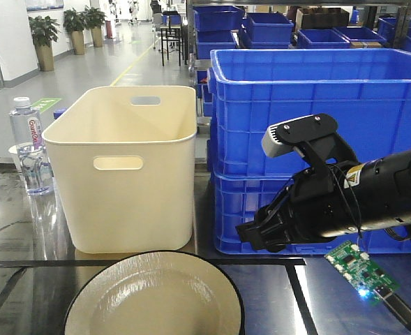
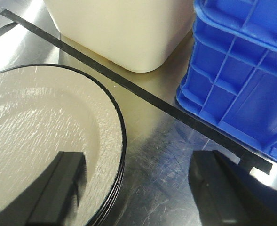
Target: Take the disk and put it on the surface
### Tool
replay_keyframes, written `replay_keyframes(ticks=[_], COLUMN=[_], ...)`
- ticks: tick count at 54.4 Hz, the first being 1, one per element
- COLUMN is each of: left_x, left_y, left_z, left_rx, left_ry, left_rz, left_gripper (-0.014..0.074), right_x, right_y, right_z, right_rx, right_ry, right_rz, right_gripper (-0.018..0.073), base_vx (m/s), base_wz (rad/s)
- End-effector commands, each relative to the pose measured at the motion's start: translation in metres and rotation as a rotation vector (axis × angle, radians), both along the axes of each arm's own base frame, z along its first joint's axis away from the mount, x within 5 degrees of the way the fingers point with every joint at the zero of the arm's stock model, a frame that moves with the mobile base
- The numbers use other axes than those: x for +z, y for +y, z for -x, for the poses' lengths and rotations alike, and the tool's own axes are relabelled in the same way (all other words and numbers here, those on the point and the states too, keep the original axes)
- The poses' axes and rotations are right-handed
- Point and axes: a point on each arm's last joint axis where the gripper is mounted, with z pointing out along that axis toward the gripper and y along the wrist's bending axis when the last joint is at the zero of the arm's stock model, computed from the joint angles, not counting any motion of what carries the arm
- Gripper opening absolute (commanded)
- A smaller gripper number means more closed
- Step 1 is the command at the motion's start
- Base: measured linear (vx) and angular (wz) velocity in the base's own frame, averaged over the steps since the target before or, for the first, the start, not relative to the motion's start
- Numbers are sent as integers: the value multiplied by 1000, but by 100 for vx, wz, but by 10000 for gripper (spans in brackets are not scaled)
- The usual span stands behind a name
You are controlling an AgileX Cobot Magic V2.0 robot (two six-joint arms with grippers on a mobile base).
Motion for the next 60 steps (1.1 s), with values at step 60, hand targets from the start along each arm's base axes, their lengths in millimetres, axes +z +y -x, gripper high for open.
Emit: replay_keyframes(ticks=[60], left_x=[-144], left_y=[13], left_z=[55], left_rx=[193], left_ry=[-201], left_rz=[-135], left_gripper=[-9], right_x=[24], right_y=[-4], right_z=[4], right_rx=[-17], right_ry=[-111], right_rz=[-55], right_gripper=[508], base_vx=[0], base_wz=[0])
